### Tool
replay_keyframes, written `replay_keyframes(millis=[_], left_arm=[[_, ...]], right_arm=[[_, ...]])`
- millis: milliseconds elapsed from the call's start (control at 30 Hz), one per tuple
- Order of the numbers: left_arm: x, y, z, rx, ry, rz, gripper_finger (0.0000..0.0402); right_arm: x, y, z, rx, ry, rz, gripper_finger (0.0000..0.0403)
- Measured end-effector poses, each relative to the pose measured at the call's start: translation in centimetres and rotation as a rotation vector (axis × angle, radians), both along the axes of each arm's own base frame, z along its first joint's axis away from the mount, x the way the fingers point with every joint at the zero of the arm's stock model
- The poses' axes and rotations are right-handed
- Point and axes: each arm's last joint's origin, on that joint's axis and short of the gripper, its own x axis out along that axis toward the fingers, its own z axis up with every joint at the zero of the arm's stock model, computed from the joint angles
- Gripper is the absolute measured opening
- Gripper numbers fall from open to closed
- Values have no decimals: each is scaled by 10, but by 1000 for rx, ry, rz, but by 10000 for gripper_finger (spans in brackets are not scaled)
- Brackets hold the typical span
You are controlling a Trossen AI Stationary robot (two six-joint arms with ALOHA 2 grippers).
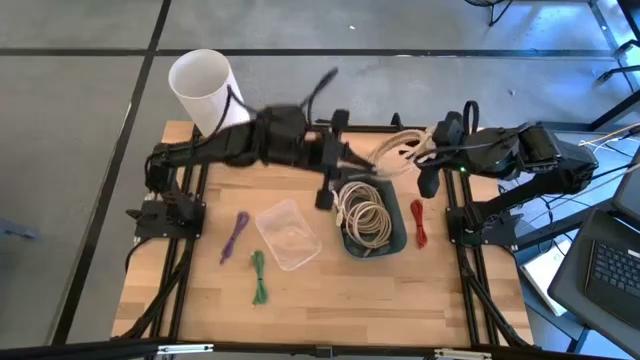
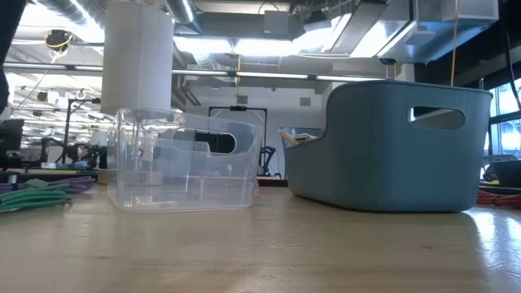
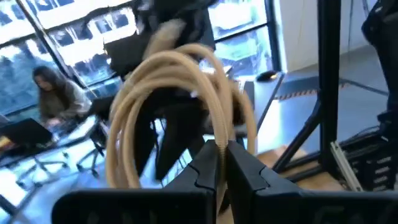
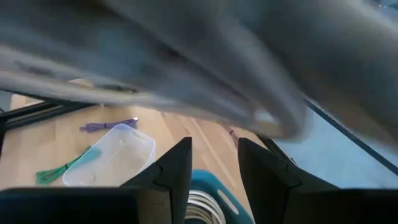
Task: Pick & Place USB Port
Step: Put the light brown HDMI cable into the blue bin
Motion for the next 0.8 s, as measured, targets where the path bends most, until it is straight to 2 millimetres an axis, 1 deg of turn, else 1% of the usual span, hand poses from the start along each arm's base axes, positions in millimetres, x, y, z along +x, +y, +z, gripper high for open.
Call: replay_keyframes(millis=[133,200,300,433,567,633,667,733,800], left_arm=[[-4,35,-10,-36,112,109,7],[-10,46,-12,-46,150,152,7],[-30,44,0,-36,147,157,7],[-72,32,18,-7,171,211,7],[-115,19,22,-24,151,237,7],[-138,11,16,-50,134,271,7],[-149,6,8,-69,135,297,7],[-171,-1,-14,-115,123,356,7],[-189,-7,-39,-180,63,401,7]], right_arm=[[2,1,-2,-5,17,21,132],[2,1,-2,-6,22,23,132],[0,1,-3,-11,35,20,132],[-2,-1,-4,-33,57,-3,132],[-2,-2,-4,-77,62,-34,132],[-3,-3,-4,-88,61,-51,132],[-3,-3,-4,-89,61,-53,132],[-3,-3,-4,-89,61,-54,132],[-3,-3,-4,-90,60,-56,132]])
